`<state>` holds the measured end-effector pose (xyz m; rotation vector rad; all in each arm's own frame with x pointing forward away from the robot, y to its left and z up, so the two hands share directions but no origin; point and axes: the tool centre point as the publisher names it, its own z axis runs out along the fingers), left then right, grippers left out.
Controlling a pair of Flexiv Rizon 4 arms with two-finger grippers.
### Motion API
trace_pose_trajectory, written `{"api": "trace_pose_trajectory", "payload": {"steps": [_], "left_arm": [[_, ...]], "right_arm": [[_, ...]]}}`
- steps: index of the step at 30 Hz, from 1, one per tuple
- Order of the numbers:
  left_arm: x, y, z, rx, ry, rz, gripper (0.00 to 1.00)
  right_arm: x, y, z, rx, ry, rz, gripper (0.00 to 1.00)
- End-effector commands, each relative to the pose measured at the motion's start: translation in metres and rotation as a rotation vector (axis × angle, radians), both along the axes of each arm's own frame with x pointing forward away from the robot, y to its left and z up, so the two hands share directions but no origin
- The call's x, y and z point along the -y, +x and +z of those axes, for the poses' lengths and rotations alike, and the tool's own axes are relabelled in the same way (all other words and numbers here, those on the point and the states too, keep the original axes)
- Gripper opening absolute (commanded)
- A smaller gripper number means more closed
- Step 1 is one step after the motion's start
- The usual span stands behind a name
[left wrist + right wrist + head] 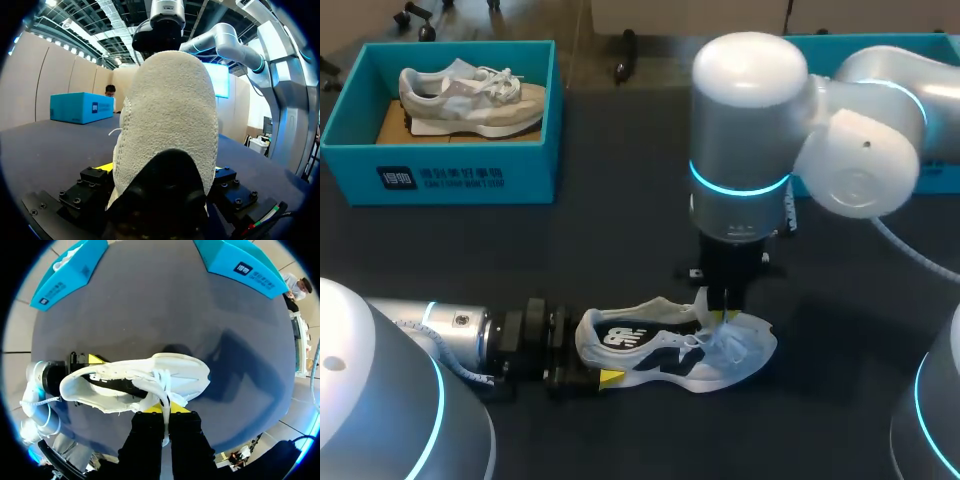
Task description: Take the shoe out of the shoebox, open the shoe tongue, remove and reinsert the insole, then place the shoe into the shoebox
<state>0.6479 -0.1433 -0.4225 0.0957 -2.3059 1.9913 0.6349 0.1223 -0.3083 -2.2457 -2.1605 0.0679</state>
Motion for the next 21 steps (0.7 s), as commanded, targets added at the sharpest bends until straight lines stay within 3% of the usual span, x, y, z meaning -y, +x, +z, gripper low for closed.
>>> {"api": "trace_pose_trajectory", "payload": {"steps": [1, 8, 21], "left_arm": [[0.001, 0.000, -0.002, 0.001, 0.000, 0.002, 0.00], [0.001, 0.000, -0.002, 0.001, 0.000, 0.002, 0.00], [0.001, 0.000, -0.002, 0.001, 0.000, 0.002, 0.00]], "right_arm": [[0.015, 0.000, -0.005, -0.004, 0.088, 0.027, 0.00], [0.039, 0.004, -0.014, 0.008, 0.246, 0.130, 0.00], [0.059, 0.010, -0.038, 0.003, 0.478, 0.209, 0.00]]}}
